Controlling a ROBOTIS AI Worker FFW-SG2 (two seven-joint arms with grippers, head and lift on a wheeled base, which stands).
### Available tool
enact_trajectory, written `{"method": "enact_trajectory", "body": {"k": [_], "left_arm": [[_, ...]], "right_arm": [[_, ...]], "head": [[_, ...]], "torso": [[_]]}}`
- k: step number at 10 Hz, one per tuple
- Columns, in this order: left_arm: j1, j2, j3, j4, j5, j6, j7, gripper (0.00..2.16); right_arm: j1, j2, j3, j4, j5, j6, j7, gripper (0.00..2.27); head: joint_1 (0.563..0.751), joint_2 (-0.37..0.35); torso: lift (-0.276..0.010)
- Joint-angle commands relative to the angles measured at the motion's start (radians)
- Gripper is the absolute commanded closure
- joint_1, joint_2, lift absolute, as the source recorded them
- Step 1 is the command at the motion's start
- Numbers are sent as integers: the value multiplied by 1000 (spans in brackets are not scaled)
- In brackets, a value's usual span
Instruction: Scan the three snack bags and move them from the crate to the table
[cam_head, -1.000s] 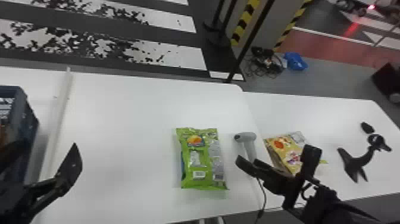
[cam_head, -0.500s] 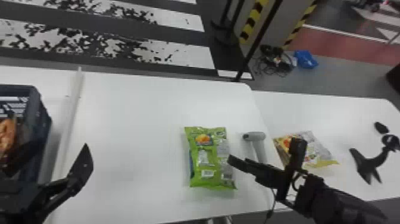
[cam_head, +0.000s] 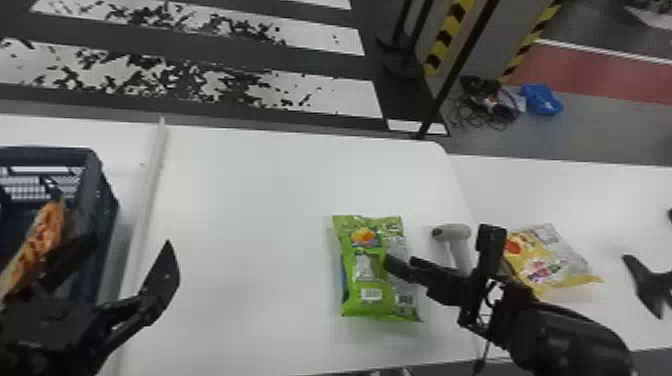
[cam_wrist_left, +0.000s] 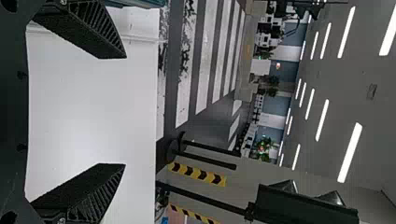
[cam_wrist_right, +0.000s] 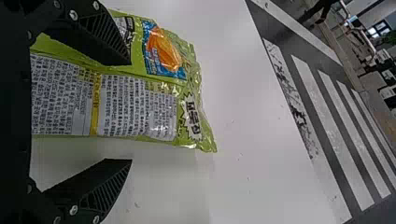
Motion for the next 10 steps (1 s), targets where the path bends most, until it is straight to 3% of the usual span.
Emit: {"method": "enact_trajectory", "body": {"k": [1,2,7,10], "left_arm": [[-6,0,0,4,0,0,0,36],[-8,0,0,4,0,3,0,36],[-17,-5,5,53,0,-49,-1,36],[-22,-6,0,47,0,-46,-1,36]], "right_arm": [[-16,-1,25,17,24,2,42,1457],[-34,-4,23,23,26,94,72,2223],[8,-15,-3,-93,-50,244,171,2240],[-8,-17,-115,-179,-183,364,170,2240]], "head": [[695,-226],[695,-206],[695,-157],[695,-134]], "torso": [[-62],[-62],[-62],[-62]]}}
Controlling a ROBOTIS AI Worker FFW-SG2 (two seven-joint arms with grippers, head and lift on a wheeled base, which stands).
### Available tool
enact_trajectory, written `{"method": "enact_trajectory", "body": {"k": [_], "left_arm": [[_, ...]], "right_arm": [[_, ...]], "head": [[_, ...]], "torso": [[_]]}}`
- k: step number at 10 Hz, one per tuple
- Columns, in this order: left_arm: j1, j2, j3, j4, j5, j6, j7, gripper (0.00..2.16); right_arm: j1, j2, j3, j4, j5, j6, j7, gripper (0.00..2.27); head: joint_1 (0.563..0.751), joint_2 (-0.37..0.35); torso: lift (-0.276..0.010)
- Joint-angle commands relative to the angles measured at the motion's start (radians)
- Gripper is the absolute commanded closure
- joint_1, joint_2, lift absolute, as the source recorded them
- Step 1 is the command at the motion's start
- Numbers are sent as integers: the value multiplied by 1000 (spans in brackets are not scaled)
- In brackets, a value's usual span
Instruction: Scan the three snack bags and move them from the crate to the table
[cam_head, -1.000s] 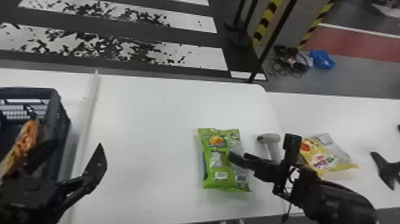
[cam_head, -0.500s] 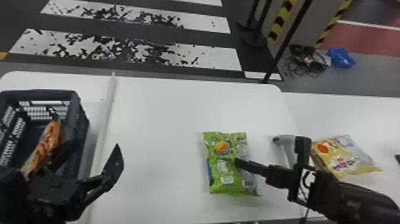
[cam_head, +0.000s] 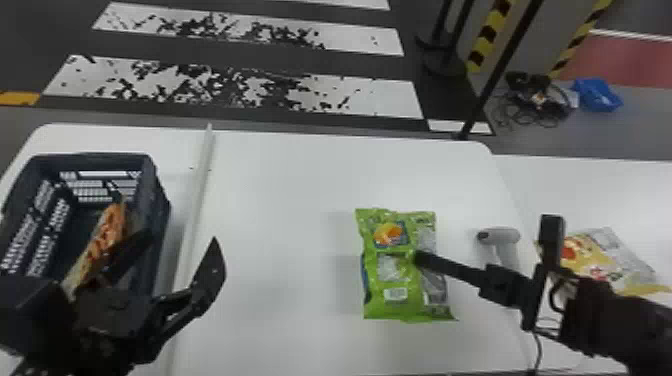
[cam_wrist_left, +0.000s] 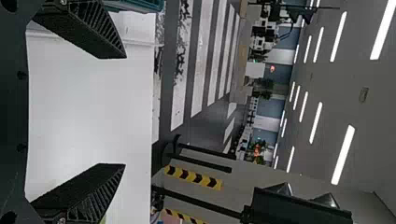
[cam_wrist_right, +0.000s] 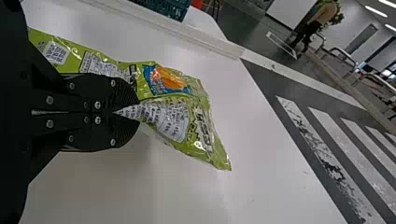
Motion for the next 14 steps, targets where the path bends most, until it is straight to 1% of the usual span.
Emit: {"method": "enact_trajectory", "body": {"k": [1,2,3,4,5,6,7,8,9,10,12,13,14], "left_arm": [[-3,2,-4,-2,0,3,-1,36],[-3,6,-8,-3,0,3,-1,36],[-3,9,-8,0,0,6,-1,36],[-14,8,-8,14,0,22,0,36],[-18,8,-8,26,0,22,0,36],[-17,8,-8,34,0,22,0,36],[-18,9,-5,43,0,16,-1,36],[-12,9,-4,44,2,6,0,36],[-4,9,-4,44,2,-12,0,36],[-3,9,-8,44,2,-12,0,36],[-3,8,-10,35,2,-12,0,36],[-3,8,-11,34,2,-15,-1,36],[-3,8,-14,34,2,-15,-1,36]], "right_arm": [[-26,0,-93,-2,-84,18,-6,2240],[-55,4,-161,41,-153,-56,-20,2240],[-98,6,-225,115,-236,-126,-58,2240],[-139,9,-267,188,-265,-286,-106,2240],[-187,7,-293,265,-268,-402,-167,2240],[-238,3,-319,373,-305,-494,-244,2240],[-278,-13,-326,492,-329,-651,-319,2243],[-311,-34,-322,600,-309,-816,-396,2240],[-340,-43,-306,678,-250,-908,-463,2243],[-351,-45,-276,704,-150,-982,-554,2243],[-397,-51,-247,768,-10,-973,-712,2233],[-413,-60,-222,797,62,-933,-759,2067],[-416,-60,-195,814,105,-933,-773,1966]], "head": [[695,-140],[695,-161],[695,-196],[695,-244],[695,-273],[695,-331],[695,-350],[695,-350],[695,-350],[695,-350],[695,-350],[695,-350],[695,-350]], "torso": [[-62],[-62],[-62],[-62],[-62],[-62],[-62],[-62],[-62],[-62],[-62],[-62],[-62]]}}
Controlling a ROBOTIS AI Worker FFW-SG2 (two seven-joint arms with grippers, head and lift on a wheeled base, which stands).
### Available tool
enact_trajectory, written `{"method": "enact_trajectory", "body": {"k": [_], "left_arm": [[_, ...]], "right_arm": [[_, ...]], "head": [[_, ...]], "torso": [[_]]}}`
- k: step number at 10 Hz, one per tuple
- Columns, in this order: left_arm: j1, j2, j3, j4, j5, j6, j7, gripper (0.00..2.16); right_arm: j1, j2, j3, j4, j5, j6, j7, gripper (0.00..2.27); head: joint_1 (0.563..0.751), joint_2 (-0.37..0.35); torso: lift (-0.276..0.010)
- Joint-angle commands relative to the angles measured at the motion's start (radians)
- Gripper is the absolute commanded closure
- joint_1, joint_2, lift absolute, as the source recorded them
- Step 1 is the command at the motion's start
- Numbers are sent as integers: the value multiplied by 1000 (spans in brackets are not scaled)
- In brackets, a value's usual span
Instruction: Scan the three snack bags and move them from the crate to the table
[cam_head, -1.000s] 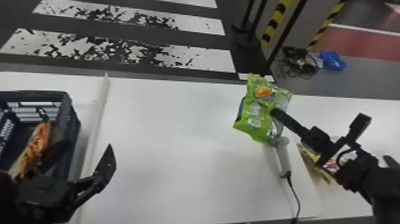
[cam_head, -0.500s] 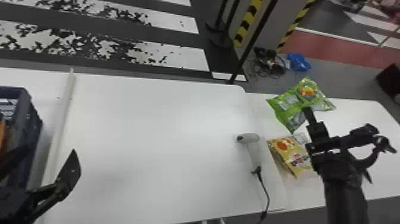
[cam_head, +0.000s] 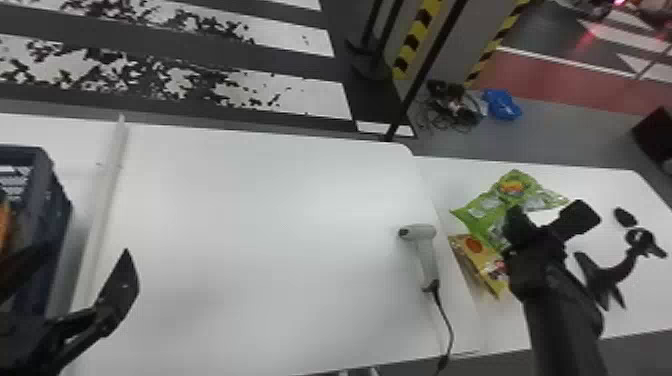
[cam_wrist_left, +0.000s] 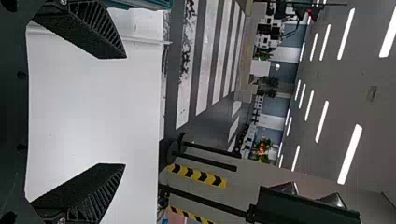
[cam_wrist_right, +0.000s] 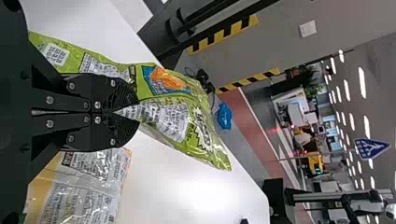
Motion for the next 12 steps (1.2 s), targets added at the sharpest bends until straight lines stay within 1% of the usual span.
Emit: {"method": "enact_trajectory", "body": {"k": [1,2,3,4,5,6,7,8,10,11,12], "left_arm": [[0,2,-2,0,0,-2,0,36],[0,2,-4,0,0,1,0,36],[0,2,-8,0,0,1,0,36],[0,2,-8,0,-2,1,0,36],[0,2,-8,0,-2,1,0,36],[-3,0,-14,0,-2,4,0,36],[-9,-2,-20,3,-11,7,2,36],[-18,-3,-28,10,-18,10,5,36],[-34,-5,-37,20,-18,10,8,36],[-40,-5,-37,20,-21,16,11,36],[-44,-6,-37,20,-23,13,17,36]], "right_arm": [[-17,-1,35,22,100,42,-3,1723],[-17,-1,65,22,143,73,-49,427],[-4,-4,98,5,165,110,-78,-2],[14,-7,96,-38,146,208,-78,16],[65,-7,98,-118,123,245,-78,56],[134,0,102,-230,119,269,-78,63],[232,2,113,-389,63,303,-78,66],[335,13,113,-563,14,352,-54,70],[494,72,115,-860,11,367,-11,66],[571,92,141,-998,5,367,-2,63],[641,122,176,-1135,31,358,-2,49]], "head": [[695,-350],[695,-350],[695,-350],[695,-350],[695,-350],[695,-350],[695,-350],[695,-350],[695,-350],[695,-350],[695,-350]], "torso": [[-62],[-62],[-62],[-62],[-62],[-62],[-62],[-62],[-62],[-62],[-62]]}}
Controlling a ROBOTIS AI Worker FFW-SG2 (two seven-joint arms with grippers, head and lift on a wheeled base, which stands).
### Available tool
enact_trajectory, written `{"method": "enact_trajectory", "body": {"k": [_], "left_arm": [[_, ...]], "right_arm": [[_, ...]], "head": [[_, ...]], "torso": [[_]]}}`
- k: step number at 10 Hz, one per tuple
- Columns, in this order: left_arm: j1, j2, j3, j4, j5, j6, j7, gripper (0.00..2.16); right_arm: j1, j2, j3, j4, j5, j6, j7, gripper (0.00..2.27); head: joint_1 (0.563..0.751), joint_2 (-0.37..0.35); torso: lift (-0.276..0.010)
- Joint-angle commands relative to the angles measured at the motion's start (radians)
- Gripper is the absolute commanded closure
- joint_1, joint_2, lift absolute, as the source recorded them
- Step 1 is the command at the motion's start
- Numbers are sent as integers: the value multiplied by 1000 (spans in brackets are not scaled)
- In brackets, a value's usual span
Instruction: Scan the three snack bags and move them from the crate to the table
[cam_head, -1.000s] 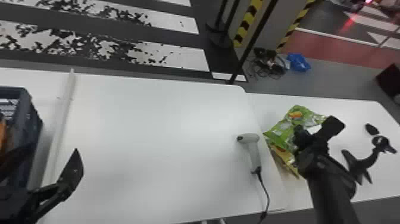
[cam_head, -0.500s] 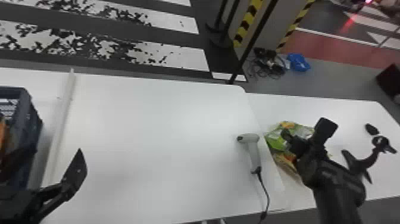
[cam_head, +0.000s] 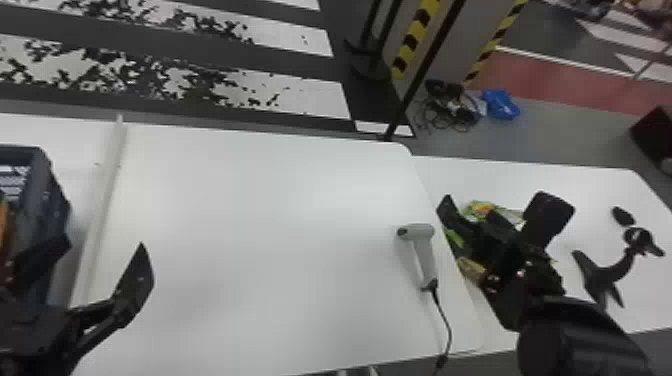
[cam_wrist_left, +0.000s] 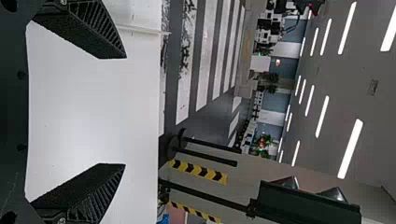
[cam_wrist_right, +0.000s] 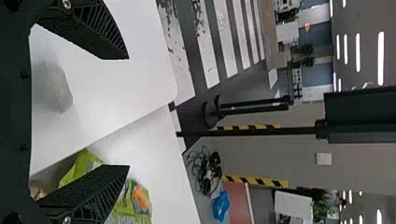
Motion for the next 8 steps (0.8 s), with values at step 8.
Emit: {"method": "enact_trajectory", "body": {"k": [8], "left_arm": [[84,-8,48,-8,-3,-129,17,36]], "right_arm": [[350,154,343,-211,184,-488,46,83]], "head": [[695,-165]], "torso": [[-62]]}}
